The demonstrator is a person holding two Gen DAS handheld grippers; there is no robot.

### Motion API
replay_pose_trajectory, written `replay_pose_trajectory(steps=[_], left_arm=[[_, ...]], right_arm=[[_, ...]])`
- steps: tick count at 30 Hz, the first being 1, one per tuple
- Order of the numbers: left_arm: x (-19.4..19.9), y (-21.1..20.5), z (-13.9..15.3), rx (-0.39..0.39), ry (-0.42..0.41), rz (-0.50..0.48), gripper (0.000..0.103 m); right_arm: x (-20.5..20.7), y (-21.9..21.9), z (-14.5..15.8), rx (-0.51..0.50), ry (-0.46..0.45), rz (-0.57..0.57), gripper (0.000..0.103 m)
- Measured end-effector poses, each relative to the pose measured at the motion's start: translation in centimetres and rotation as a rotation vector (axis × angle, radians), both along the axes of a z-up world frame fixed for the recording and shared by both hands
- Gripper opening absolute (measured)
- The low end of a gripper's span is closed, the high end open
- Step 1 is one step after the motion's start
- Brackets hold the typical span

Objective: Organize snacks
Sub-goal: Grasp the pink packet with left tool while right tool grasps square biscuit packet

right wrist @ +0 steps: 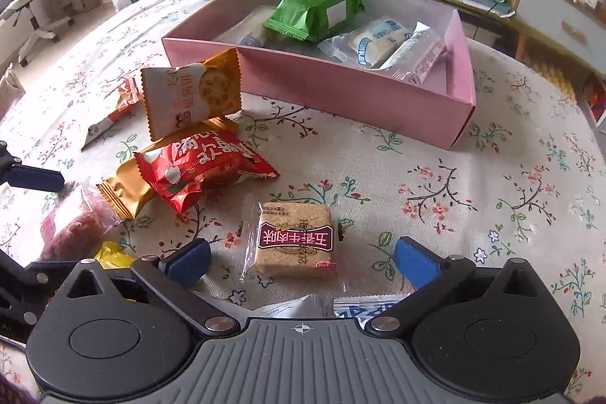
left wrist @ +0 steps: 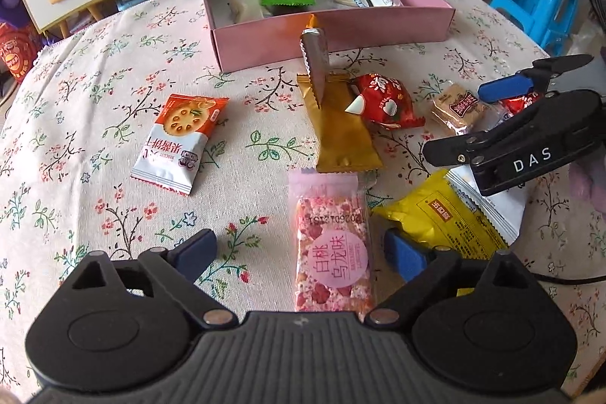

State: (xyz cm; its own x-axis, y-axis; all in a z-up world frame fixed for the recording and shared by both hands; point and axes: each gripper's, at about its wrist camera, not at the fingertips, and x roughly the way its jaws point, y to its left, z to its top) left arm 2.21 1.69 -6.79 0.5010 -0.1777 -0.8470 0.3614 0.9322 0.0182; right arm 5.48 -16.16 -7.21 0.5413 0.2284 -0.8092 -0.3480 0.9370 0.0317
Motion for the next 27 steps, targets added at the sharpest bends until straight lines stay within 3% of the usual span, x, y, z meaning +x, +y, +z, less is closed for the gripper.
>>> replay_pose_trajectory(steps=[3,10,20,27], left_arm=[[-0.1,0.2,-0.1,0.009,-0.004,0.02,0.103],[-0.1,0.3,-0.2,0.01,-0.01,0.034,0.103],[-0.3,0.4,-0.1,0.008,-0.007,0.026,0.103],[-0.7,0.1,0.5,0.0,-0.012,0.002,0.086]], right_arm=[[-0.2,-0.1,-0.1,0.006,-0.02,0.004,0.103],[-1.4,-0.2,-0.2,0.009,-0.079,0.012,0.103],[-0.9,-0.2,0.0,0.003,-0.053,0.017,0.103],[-0.9,0.0,0.2,-0.011,-0.049,0.023,0.1]])
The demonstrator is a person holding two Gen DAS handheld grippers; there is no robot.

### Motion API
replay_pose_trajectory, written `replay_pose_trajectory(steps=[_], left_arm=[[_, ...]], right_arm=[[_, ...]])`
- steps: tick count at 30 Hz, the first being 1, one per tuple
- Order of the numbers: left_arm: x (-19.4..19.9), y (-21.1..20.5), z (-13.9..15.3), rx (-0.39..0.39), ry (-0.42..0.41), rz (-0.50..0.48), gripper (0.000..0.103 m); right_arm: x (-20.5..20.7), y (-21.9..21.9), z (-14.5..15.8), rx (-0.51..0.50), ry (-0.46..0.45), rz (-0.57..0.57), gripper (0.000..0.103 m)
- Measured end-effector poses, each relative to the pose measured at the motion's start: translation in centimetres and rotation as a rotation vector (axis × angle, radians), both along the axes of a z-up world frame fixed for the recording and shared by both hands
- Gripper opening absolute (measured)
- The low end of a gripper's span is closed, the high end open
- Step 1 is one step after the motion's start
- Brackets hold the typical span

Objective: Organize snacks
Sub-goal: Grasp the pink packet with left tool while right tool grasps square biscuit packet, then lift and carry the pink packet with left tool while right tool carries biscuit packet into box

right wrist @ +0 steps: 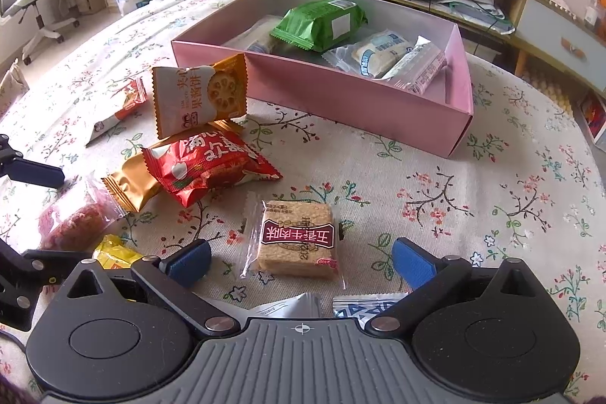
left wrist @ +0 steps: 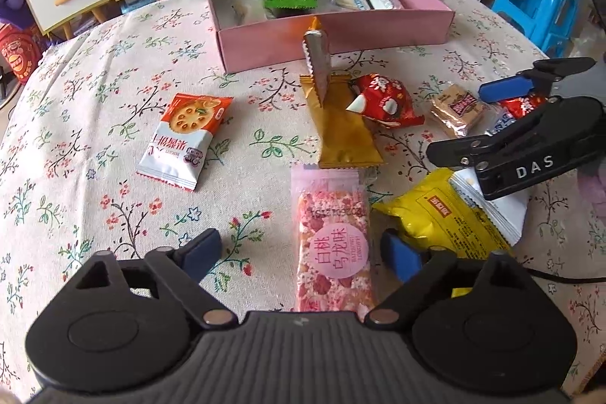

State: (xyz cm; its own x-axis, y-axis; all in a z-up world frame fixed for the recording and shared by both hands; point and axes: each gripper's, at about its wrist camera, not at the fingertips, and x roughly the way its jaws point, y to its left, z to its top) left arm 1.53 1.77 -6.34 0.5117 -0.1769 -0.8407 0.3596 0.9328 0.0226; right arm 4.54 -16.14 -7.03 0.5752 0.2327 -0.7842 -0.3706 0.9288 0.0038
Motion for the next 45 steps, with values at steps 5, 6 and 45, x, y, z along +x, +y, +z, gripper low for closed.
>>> replay_pose_trajectory(steps=[5,6,45], left_arm=[[-0.3,-0.2,0.3,-0.005,-0.009,-0.016,0.074],[-0.3,-0.2,0.3,-0.006,-0.009,-0.017,0.071],[0.3,1.2,3.2,-0.082,-0.055,0.052,0.03]], right_arm=[[-0.1,0.1,0.2,0.003,-0.001,0.004,0.094],[-0.1,0.2,0.3,0.003,-0.002,0.005,0.092],[0.1,0.2,3.7,0.069,-0.067,-0.036,0.041]])
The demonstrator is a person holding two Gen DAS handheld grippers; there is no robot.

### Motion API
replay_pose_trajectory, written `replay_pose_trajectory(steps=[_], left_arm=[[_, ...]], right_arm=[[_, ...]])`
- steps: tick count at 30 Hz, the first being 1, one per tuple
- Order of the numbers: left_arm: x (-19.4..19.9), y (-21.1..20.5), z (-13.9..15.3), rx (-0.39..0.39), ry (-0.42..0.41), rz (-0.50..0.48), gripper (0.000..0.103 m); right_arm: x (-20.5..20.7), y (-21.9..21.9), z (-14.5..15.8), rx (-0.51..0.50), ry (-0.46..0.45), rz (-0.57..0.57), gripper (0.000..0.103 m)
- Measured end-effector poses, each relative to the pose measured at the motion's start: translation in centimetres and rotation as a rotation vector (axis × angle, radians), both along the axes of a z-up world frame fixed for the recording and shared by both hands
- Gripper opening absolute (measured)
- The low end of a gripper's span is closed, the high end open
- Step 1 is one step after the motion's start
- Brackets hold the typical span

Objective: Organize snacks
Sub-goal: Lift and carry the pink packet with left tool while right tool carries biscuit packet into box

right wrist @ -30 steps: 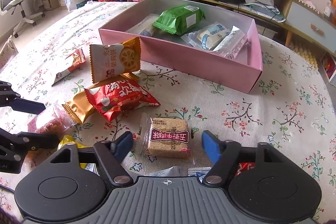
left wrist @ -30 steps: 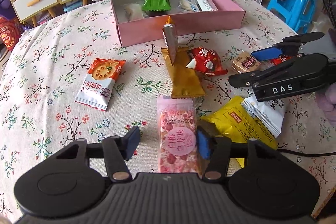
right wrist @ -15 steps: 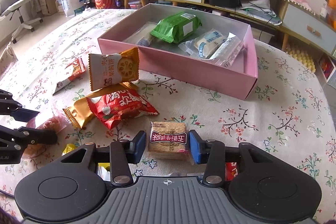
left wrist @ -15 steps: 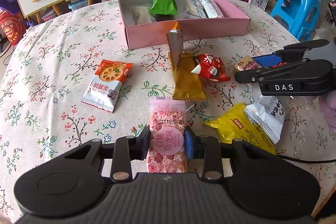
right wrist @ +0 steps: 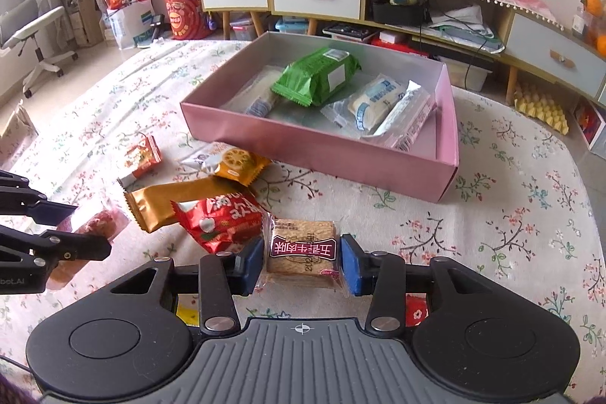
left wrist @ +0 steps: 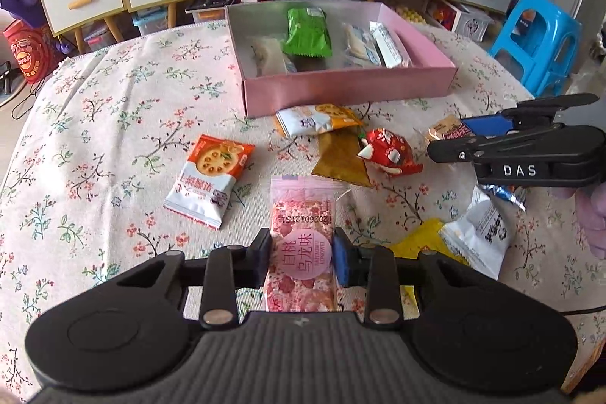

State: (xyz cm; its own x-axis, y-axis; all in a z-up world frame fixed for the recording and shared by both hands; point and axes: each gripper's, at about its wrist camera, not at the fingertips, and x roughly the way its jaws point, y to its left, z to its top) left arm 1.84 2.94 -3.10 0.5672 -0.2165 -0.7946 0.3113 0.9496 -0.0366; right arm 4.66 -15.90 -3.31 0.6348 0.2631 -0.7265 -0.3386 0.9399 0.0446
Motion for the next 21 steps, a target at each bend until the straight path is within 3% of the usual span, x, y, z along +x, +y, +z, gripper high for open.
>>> replay_pose_trajectory(steps=[11,21], left_arm=[[1.7,-0.2,2.7,-0.081,-0.065,0.019,0.03],[5.3,-1.8,4.3,-0.146,-0.093,0.039,0.03]], right_arm=[[1.0,0.3,2.4,0.032,-0.007,-0.022,0.041],[3.4,-1.0,4.1,0.119,-0.003,-0.099,0.041]])
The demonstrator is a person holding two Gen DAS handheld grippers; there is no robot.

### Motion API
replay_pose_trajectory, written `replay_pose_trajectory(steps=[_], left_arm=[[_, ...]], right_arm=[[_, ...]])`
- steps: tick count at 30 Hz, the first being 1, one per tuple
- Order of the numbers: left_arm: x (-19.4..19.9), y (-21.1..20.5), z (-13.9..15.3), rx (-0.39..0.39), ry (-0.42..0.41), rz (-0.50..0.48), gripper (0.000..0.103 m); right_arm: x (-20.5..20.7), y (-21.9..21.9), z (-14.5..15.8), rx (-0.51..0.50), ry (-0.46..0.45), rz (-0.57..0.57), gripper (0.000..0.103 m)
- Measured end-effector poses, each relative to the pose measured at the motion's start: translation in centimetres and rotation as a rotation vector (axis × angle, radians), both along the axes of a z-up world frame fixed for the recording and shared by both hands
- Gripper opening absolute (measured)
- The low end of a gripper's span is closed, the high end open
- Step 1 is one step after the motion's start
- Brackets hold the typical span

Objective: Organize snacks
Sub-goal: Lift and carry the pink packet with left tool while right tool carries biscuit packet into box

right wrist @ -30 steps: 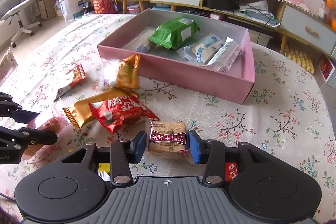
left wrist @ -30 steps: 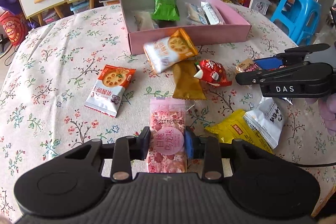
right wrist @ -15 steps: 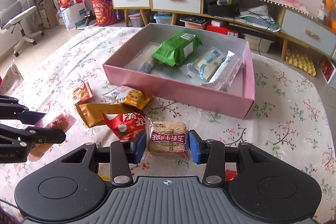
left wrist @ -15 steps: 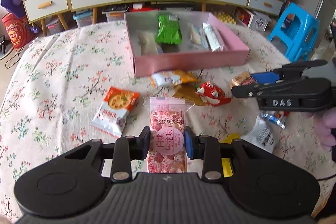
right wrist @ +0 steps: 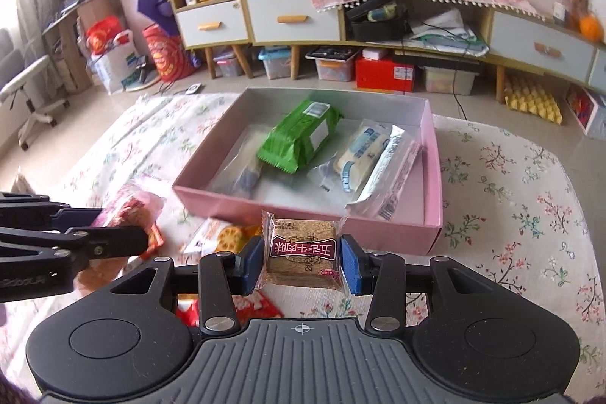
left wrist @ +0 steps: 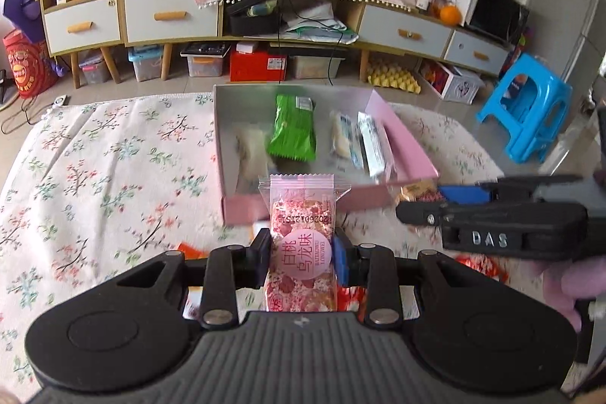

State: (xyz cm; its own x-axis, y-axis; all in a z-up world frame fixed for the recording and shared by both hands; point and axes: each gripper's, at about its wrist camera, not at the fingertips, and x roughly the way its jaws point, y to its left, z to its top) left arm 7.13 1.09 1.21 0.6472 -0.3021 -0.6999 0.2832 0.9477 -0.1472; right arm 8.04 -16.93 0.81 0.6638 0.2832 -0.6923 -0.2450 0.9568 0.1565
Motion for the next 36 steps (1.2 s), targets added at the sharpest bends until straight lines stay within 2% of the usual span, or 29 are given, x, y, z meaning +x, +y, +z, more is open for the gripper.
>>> replay_pose_trajectory(steps=[7,13,18,28,33,36], left_arm=[[3.8,-1.9,-0.6,-0.075,0.028,0.046,0.03],[6.5,-3.2,-0.3,-0.103,0.01,0.017,0.03],[8.7,-3.5,-2.2,-0.157,0.036,-0.031,0.03],[10.7,-4.7,-4.1,-0.144,0.076,-0.039,0.03],[10.6,-4.8,-4.3,-0.125,0.048,-0.042,0.03],[10.4,-4.9,-4.2,-0.11,0.016,-0.042,0.031]], right_arm=[[2.3,-1.0,1.0,0.059,0.015,-0.029,0.041],[4.5,-2.5,0.5,0.127,0.008,-0.085,0.042],[5.8,-4.0,-0.7,0.19,0.019,-0.132,0.042],[7.1,-5.5,-2.4,0.209,0.036,-0.166,0.043],[7.4,-5.7,-2.8,0.216,0.044,-0.174,0.043],[7.4,-5.6,-2.8,0.221,0.041,-0.166,0.047]])
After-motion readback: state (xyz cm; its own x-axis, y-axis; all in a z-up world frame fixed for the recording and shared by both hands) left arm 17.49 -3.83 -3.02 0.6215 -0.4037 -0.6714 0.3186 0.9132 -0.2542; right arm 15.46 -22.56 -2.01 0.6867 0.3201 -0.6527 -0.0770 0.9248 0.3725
